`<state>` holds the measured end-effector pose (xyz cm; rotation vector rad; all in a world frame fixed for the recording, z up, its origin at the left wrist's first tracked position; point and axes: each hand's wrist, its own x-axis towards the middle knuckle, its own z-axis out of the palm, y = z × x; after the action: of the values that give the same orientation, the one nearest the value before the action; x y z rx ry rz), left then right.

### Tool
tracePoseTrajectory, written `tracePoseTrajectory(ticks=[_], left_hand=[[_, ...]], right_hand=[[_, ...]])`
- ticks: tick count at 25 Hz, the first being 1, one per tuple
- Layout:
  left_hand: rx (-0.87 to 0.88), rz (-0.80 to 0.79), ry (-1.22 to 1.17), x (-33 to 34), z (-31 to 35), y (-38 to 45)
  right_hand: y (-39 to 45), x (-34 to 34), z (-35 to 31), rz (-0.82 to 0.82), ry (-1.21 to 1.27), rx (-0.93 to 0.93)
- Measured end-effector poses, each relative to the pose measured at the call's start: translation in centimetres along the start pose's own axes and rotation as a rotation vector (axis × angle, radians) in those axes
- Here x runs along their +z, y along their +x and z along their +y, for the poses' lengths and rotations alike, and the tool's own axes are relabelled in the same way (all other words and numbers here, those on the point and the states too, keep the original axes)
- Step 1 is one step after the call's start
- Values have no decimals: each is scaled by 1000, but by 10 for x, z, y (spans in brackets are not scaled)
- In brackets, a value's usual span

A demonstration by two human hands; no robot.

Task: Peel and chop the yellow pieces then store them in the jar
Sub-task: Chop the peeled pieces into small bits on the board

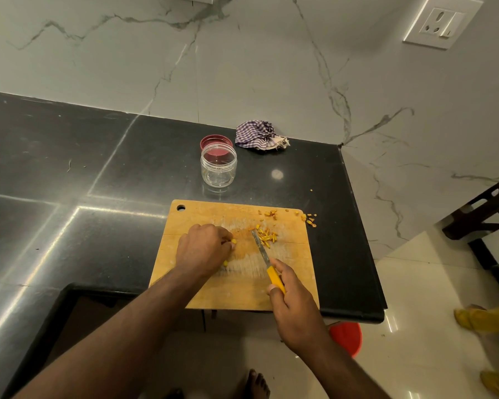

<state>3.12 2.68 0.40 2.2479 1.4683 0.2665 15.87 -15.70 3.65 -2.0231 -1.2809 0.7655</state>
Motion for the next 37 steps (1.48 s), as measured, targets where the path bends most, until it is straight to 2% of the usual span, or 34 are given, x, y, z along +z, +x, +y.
tracePoseTrajectory(ticks=[9,17,27,33,37], left_hand=[[-18,28,-18,1,3,-1],[-59,20,-69,2,3,-1],[-87,28,27,-5,6,-4],[-44,17,28,-8,5,-6],[-30,18,47,-7,5,-7]], right_hand=[[8,14,-14,-66,-169,-120],[12,19,-16,-100,-237,-140],[-1,24,-14,-126,-226,-102],[-6,11,-11,-31,-173,-114],[2,13,-18,-69,-173,-129]])
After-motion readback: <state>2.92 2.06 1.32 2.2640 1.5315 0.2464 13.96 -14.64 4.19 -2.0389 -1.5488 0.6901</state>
